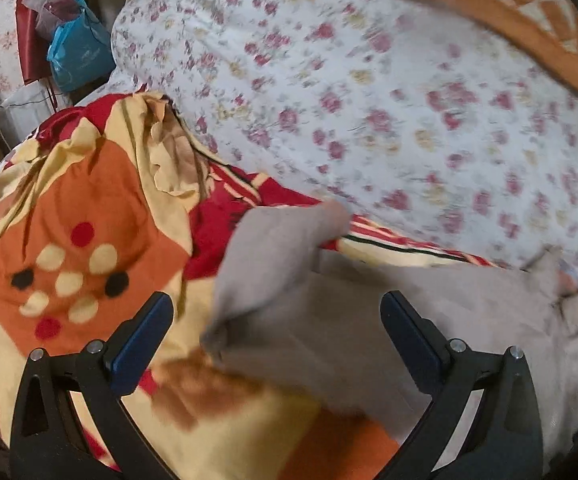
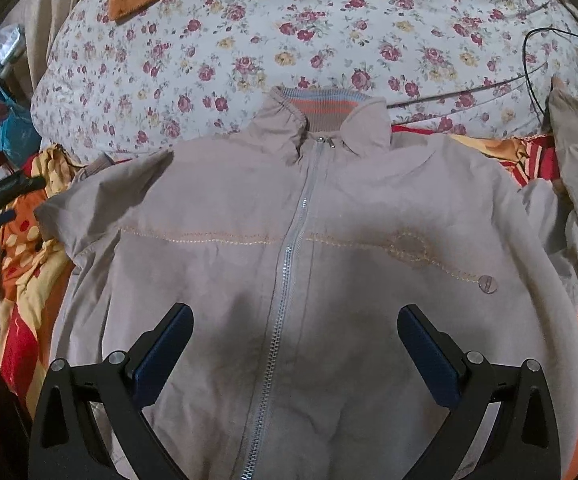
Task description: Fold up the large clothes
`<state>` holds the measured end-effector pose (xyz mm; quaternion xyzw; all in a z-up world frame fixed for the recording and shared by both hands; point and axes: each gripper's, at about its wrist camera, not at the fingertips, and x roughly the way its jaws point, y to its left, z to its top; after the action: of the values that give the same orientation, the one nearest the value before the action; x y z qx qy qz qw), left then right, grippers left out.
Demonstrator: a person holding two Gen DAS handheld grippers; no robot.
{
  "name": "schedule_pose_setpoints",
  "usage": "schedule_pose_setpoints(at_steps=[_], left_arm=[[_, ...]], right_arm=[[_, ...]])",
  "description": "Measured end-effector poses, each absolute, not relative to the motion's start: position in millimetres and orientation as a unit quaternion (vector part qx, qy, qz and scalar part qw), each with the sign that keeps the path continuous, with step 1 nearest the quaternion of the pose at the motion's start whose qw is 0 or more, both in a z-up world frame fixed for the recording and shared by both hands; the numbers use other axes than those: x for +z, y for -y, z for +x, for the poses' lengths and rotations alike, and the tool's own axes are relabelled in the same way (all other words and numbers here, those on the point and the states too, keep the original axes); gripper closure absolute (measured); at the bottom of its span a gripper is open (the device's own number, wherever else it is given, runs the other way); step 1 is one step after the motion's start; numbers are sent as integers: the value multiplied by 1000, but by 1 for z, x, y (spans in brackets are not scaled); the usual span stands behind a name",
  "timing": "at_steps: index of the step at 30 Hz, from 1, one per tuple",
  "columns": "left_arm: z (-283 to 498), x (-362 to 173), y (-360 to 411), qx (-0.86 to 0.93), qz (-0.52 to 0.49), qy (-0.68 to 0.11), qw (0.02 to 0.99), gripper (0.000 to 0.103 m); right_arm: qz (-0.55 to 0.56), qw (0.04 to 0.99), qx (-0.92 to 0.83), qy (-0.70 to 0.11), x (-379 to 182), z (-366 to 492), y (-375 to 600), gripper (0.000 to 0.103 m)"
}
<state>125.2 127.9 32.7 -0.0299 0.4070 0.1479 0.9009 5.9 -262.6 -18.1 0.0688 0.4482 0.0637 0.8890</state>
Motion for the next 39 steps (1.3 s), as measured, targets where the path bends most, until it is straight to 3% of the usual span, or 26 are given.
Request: schedule_pose_setpoints(at_steps=[4,9,12,14,15,21,29,32,37,39], left_arm=[[152,4,-142,161,-14,-434,886,1],[170,-25,-151,161,-8,-468,869,26],[176,-36,-154,156,-15,-484,861,59],[178,-39,-155,154,-17,-492,856,92],[177,-36,-155,153,-23,-490,858,94],[151,36,-133,82,-64,-420,902,99],[118,127,-33,-95,-111,-356,923,99],[110,130,22,-158,-108,-360,913,99],[99,86,109,-229,-105,-401,881,98],[98,59,133,-253,-126,-427,859,85]], right_arm=[[66,884,63,-458,-24,10,262,1],[73,880,63,-464,-30,11,262,1],[69,879,61,-468,-33,12,260,1],[66,878,58,-470,-35,13,259,1],[64,879,57,-469,-35,13,259,1],[76,881,58,-463,-29,9,264,1],[98,893,41,-436,-10,-2,287,1],[107,898,26,-427,-1,-7,301,1],[129,896,-3,-425,1,-12,332,1],[136,895,-18,-425,0,-16,345,1]])
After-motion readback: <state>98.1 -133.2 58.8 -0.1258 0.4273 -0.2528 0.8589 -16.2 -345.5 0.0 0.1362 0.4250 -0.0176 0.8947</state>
